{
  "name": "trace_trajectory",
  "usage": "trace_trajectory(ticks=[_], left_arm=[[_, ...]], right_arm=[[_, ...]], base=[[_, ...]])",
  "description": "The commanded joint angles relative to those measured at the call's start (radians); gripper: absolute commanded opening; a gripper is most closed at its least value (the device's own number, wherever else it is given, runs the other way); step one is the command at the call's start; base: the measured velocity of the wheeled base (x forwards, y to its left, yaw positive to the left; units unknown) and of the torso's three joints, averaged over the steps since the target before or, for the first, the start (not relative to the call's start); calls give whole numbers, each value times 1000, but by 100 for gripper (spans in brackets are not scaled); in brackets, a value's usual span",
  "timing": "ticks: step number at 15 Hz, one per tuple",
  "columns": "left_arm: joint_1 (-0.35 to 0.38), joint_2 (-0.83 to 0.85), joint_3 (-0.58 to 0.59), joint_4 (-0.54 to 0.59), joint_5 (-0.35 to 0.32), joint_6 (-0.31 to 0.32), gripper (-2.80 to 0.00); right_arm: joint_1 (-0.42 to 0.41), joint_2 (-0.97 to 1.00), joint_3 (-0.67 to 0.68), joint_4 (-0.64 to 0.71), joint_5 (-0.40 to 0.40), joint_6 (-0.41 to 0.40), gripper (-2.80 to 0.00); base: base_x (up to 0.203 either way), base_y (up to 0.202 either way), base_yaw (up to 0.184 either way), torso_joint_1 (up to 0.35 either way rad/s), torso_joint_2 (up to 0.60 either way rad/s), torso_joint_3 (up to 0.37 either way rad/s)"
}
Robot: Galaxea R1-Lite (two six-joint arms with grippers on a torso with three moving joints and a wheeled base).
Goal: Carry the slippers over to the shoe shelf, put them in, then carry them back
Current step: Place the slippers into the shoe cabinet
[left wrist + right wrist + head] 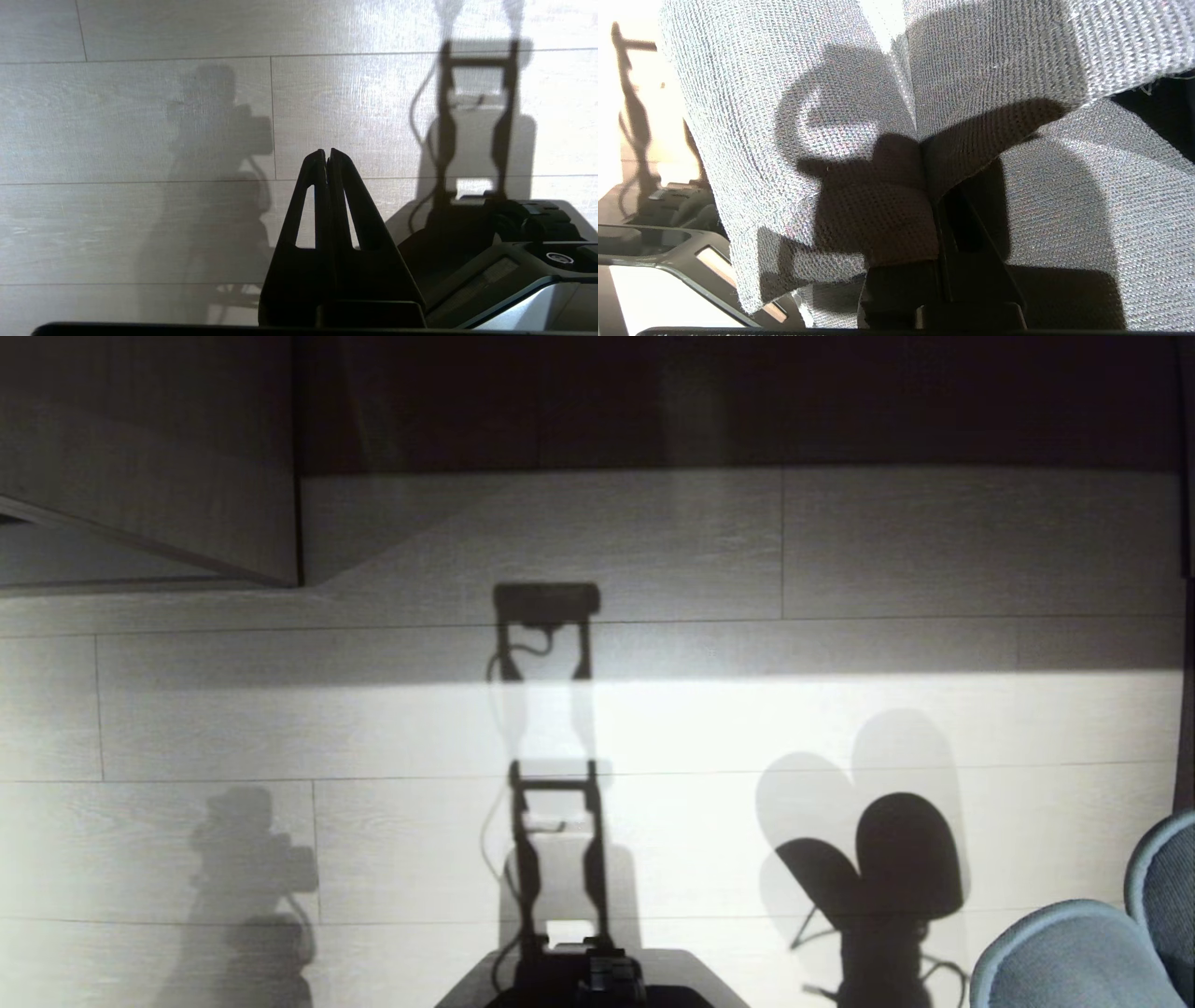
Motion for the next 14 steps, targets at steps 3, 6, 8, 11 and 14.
trace_trajectory(ticks=[3,6,8,11,14], left_arm=[[0,2,0,0,0,0,-280],[0,2,0,-2,0,0,-280],[0,2,0,-1,0,0,-280],[0,2,0,0,0,0,-280],[0,2,0,-1,0,0,-280]], right_arm=[[0,2,0,0,0,0,-280],[0,2,0,0,0,0,-280],[0,2,0,0,0,0,-280],[0,2,0,0,0,0,-280],[0,2,0,0,0,0,-280]], base=[[0,0,0,1,-2,205],[0,0,0,1,1,203],[0,0,0,-1,5,206],[0,0,0,-2,2,199],[0,0,0,2,1,207]])
